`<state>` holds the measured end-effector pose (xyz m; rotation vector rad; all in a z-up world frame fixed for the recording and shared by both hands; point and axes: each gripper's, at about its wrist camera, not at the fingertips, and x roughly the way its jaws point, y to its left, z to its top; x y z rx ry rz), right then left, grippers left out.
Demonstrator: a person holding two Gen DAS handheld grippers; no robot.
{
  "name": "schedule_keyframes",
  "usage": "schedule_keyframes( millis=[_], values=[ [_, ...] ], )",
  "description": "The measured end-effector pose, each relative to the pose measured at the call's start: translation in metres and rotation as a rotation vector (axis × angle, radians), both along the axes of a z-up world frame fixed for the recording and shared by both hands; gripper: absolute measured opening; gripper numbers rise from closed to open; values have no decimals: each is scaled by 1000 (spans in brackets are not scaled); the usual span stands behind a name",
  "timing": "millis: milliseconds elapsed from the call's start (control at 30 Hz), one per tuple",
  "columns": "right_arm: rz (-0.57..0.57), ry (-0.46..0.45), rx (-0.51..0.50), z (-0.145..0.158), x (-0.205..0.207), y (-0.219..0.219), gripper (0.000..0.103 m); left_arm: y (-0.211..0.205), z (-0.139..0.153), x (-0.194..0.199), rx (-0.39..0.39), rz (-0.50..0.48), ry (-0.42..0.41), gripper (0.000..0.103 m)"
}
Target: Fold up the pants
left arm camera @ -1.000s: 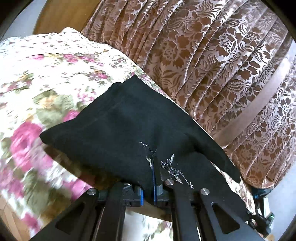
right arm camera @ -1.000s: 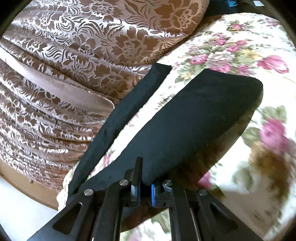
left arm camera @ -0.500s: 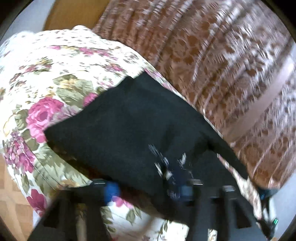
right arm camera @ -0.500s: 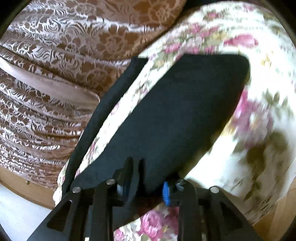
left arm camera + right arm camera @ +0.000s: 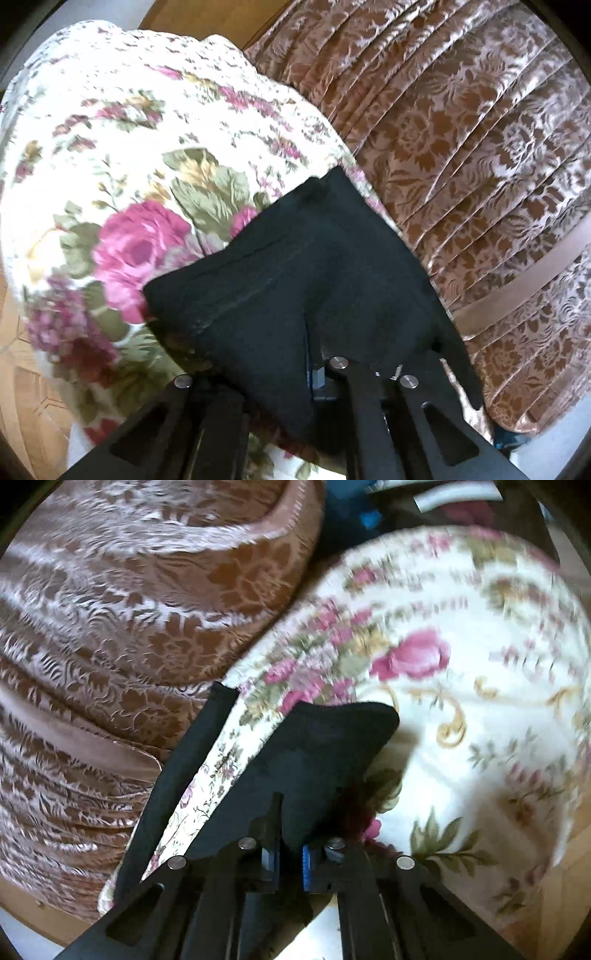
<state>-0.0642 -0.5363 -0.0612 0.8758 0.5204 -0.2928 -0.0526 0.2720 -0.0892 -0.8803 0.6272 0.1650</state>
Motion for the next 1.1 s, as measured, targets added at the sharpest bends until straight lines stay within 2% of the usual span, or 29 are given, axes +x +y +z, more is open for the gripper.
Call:
schedule_keyframes(
  millis=[67, 133, 233, 300, 400, 467, 533, 633, 700, 733, 800, 833, 900, 967, 1100],
  values=[
    [-12, -13, -21, 5, -7, 1, 7, -1, 5, -4, 13, -5, -5, 6],
    [-25, 19, -40, -1, -11, -1, 7, -4, 7, -5, 47, -5, 5, 6],
    [-43, 85, -24, -18, -9, -4, 7, -3, -6, -1, 66, -11, 54, 7],
    [-52, 90, -24, -23, -10, -3, 6, 1, -13, -1, 59, -13, 64, 11],
    [-50, 139, -87, -13, -6, 0, 15, 3, -6, -5, 107, 9, 63, 19],
    [-97, 149, -116, -3, -10, -2, 25, 9, -2, -10, 110, 46, 62, 22],
    [-188, 149, -146, 8, -23, -6, 29, 17, 4, -19, 116, 105, 63, 26],
    [-304, 130, -228, 27, -39, -7, 29, 30, 18, -33, 177, 211, 62, 36],
    [-311, 100, -282, 42, -40, -2, 29, 35, 30, -41, 200, 264, 26, 50],
    [-300, 87, -299, 47, -36, 1, 30, 35, 35, -42, 203, 272, 4, 52],
    [-242, 65, -352, 59, -22, 16, 32, 30, 43, -38, 209, 254, -28, 65],
    [-194, 55, -373, 64, -12, 27, 33, 24, 47, -32, 216, 231, -38, 66],
    [-77, 34, -396, 68, 14, 51, 34, 6, 52, -15, 249, 150, -49, 72],
    [51, 28, -394, 66, 41, 75, 36, -11, 53, 0, 275, 88, -51, 73],
    [268, 59, -347, 47, 89, 124, 36, -63, 52, 47, 288, -84, -81, 80]
  ],
)
